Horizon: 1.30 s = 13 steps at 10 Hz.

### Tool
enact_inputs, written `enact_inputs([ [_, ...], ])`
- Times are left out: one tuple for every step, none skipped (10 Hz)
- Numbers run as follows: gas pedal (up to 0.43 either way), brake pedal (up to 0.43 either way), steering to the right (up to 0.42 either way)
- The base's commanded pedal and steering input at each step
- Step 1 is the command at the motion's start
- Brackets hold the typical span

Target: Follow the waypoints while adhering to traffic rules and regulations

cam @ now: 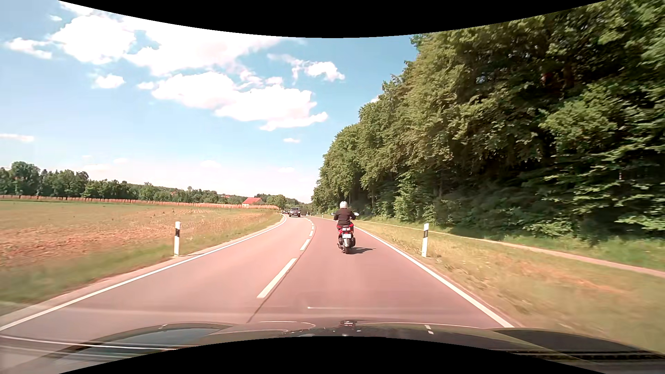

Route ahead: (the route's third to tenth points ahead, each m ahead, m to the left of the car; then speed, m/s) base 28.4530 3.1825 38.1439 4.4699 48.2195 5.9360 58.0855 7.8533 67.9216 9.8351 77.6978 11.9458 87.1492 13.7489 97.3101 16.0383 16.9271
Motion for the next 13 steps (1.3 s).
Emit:
enact_inputs([
  [0.209, 0.012, -0.017],
  [0.209, 0.012, -0.018],
  [0.209, 0.012, -0.018],
  [0.209, 0.012, -0.018],
  [0.209, 0.012, -0.019],
  [0.209, 0.012, -0.019],
  [0.209, 0.012, -0.019],
  [0.209, 0.012, -0.019],
  [0.209, 0.012, -0.019],
  [0.197, 0.012, -0.019],
  [0.197, 0.012, -0.019],
  [0.189, 0.012, -0.019],
  [0.177, 0.012, -0.019],
])
